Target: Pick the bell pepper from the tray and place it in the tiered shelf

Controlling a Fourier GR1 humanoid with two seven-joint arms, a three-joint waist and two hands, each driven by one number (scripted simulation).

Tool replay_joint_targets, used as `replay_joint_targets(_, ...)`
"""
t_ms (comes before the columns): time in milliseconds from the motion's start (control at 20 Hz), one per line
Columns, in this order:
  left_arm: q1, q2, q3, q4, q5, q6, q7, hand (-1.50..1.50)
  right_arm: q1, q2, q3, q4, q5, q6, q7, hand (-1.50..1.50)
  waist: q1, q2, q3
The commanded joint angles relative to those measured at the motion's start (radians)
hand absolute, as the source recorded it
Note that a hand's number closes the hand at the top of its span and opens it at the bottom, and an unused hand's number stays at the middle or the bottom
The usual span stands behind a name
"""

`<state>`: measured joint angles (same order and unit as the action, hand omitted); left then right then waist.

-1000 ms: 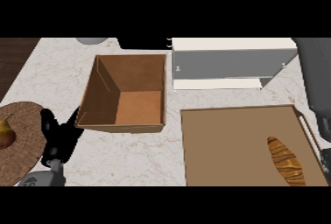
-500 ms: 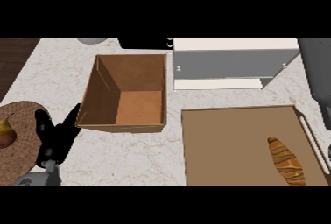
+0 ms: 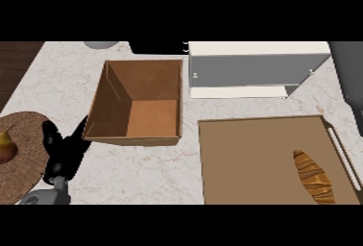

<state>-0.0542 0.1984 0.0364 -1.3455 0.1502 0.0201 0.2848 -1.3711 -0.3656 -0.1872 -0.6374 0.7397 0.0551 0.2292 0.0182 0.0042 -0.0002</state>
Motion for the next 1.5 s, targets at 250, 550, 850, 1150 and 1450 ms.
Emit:
replay_joint_targets(250,-0.018,-0.053,-0.026,0.0,-0.026,0.038,0.004,0.0,-0.031,0.042,-0.162,0.008,-0.139,-0.135,0.063,-1.5,-0.002,-0.001,0.0)
replay_joint_targets(550,0.004,0.017,0.029,0.034,0.013,-0.04,-0.024,0.0,-0.035,0.051,-0.269,-0.019,-0.264,-0.184,0.059,-1.5,-0.003,0.0,0.0)
replay_joint_targets(850,0.012,-0.008,-0.003,-0.023,-0.01,-0.013,0.017,0.0,-0.079,-0.015,-0.324,-0.019,-0.294,-0.293,0.079,-1.5,0.0,-0.001,0.0)
replay_joint_targets(1150,-0.049,0.021,0.053,0.065,0.008,-0.032,-0.015,0.0,-0.004,-0.131,-0.349,-0.048,-0.278,-0.352,0.121,-1.5,-0.022,-0.002,-0.001)
replay_joint_targets(1450,0.026,0.014,0.03,-0.004,-0.002,-0.034,-0.001,0.0,0.099,-0.294,-0.458,-0.079,-0.393,-0.255,0.103,-1.5,-0.021,-0.007,0.001)
